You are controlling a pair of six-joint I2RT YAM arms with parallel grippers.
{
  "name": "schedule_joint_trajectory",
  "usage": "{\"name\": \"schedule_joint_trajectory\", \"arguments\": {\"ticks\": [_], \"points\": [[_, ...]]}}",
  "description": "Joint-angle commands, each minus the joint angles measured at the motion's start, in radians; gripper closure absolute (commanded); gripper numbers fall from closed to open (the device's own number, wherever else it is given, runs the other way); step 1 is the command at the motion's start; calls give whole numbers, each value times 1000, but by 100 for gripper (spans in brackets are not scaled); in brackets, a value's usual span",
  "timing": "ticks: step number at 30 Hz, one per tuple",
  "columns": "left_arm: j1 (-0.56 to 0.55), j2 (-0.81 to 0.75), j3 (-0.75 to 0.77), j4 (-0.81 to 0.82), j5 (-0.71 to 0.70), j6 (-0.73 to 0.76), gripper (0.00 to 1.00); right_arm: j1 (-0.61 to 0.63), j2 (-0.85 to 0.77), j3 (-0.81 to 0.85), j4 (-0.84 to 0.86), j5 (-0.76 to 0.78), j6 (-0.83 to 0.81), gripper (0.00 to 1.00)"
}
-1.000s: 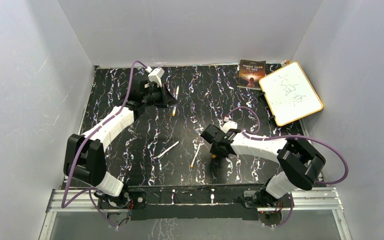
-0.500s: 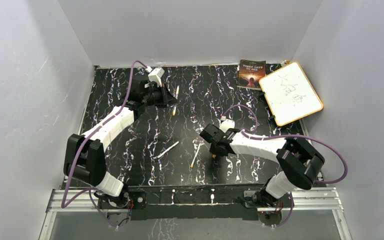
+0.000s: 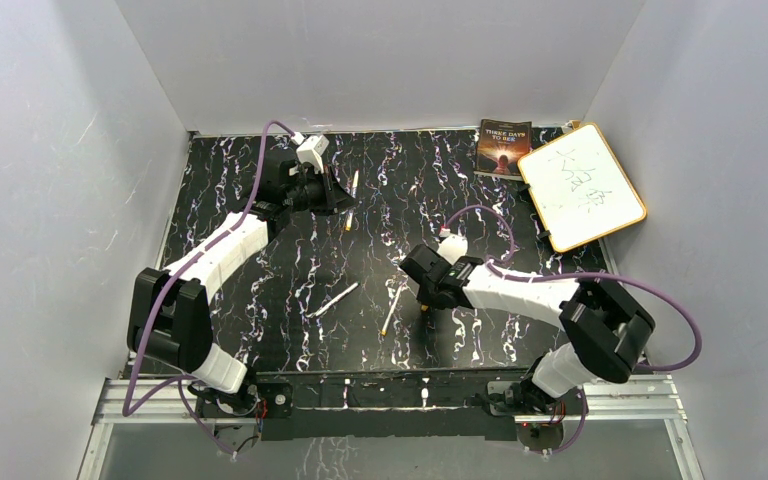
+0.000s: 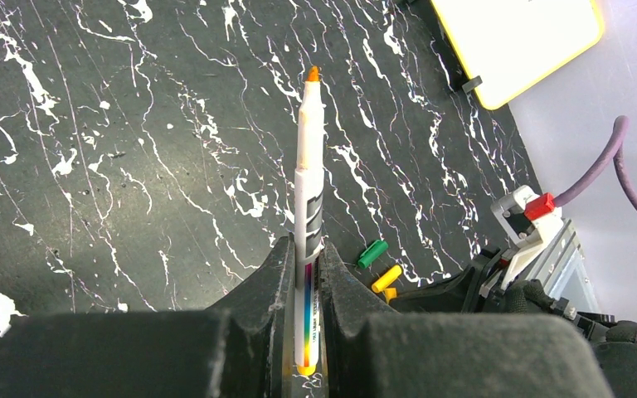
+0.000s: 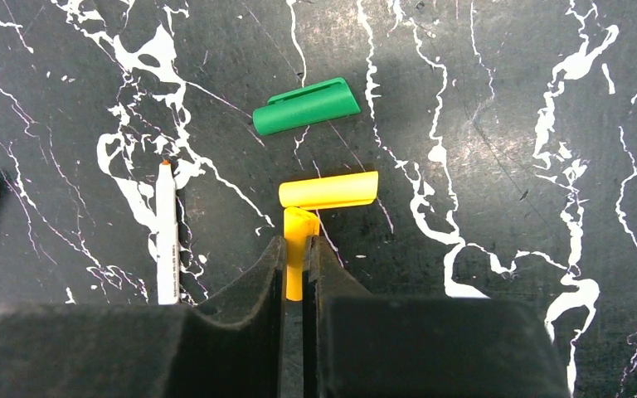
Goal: Insert the pens into the pen caps
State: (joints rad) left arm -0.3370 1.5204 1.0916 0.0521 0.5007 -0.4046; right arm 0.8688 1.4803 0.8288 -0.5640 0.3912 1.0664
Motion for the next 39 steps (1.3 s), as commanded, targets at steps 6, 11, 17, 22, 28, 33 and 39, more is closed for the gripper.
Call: {"name": "schedule_joint_trajectory", "arguments": {"ticks": [6,11,17,22,28,33,39], "points": [[-5,-48,8,5,16,-3,100,4,30,18,11,33,-12,88],[-5,-49,7,3,15,-2,100,3,57,22,-1,34,-12,85],[-5,-51,7,-3,10,3,100,4,96,42,-33,56,-21,75],[-5,-51,8,-5,6,4,100,3,104,45,-35,60,-25,66],[-5,-52,7,-8,5,6,100,4,111,45,-37,58,-33,81],[-5,-51,8,-8,2,6,100,4,109,42,-35,54,-38,97],[-5,-56,3,-8,1,9,100,4,69,45,-17,75,-62,100]]}}
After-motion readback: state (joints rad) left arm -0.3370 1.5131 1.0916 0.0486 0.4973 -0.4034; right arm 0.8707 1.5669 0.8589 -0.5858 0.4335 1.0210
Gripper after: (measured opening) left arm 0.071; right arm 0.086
